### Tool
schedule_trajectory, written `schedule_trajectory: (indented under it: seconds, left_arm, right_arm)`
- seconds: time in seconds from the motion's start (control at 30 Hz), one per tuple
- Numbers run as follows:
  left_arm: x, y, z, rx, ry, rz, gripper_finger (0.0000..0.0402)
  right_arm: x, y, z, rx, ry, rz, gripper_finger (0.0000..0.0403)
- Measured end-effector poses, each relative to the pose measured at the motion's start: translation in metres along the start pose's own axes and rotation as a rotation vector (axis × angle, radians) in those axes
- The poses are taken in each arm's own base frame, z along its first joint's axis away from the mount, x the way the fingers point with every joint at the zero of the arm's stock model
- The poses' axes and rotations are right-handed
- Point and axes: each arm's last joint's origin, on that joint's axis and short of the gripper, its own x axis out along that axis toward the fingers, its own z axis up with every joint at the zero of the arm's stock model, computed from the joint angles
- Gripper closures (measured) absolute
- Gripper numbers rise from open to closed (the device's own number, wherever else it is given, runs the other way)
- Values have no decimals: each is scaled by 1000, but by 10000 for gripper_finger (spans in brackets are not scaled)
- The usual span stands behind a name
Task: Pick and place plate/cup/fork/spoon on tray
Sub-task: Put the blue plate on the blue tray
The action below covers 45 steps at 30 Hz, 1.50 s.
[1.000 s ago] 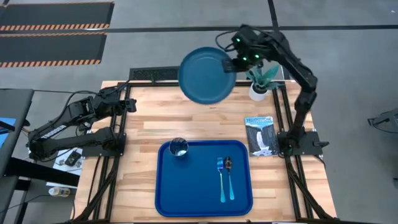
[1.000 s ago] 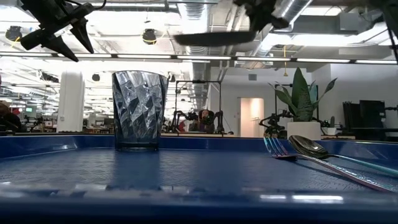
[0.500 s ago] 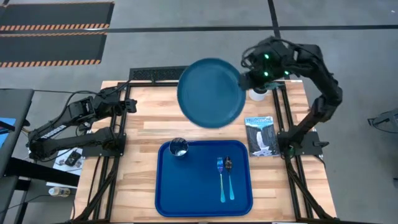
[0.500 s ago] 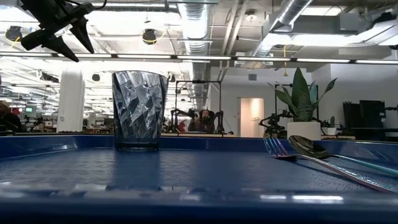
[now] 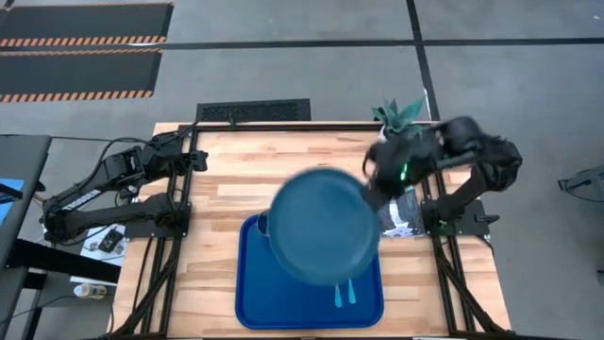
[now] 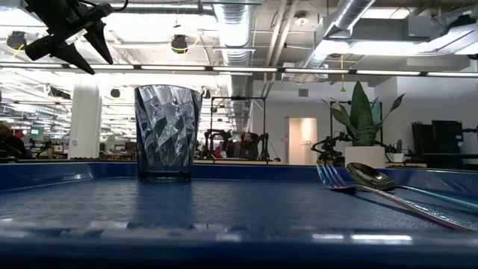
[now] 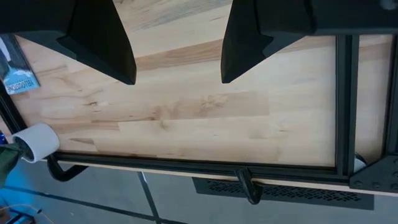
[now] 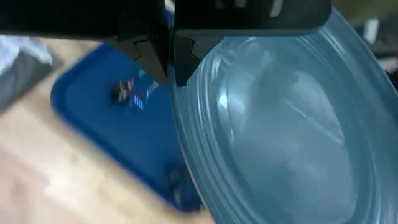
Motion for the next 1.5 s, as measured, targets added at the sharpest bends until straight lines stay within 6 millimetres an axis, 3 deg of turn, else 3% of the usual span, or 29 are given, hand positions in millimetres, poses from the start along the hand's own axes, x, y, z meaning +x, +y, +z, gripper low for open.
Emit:
schedule_trajectory:
  seconds: [0.33, 0.7, 1.0, 1.3, 1.5]
  left_arm:
    - [0, 0, 0, 0, 0, 0, 179]
    - [0, 0, 0, 31, 1, -1, 179]
    - [0, 0, 0, 58, 3, -1, 179]
    - [0, 0, 0, 59, 2, 0, 179]
    - [0, 0, 0, 59, 3, 0, 179]
  right_arm:
    - [55, 10, -62, 61, 188, -187, 390]
    - [126, 2, -104, 132, 255, -258, 390]
    - [184, -8, -95, 162, 230, -95, 390]
    - [220, -23, -69, 188, 176, -37, 390]
    - [253, -24, -63, 159, 235, -33, 390]
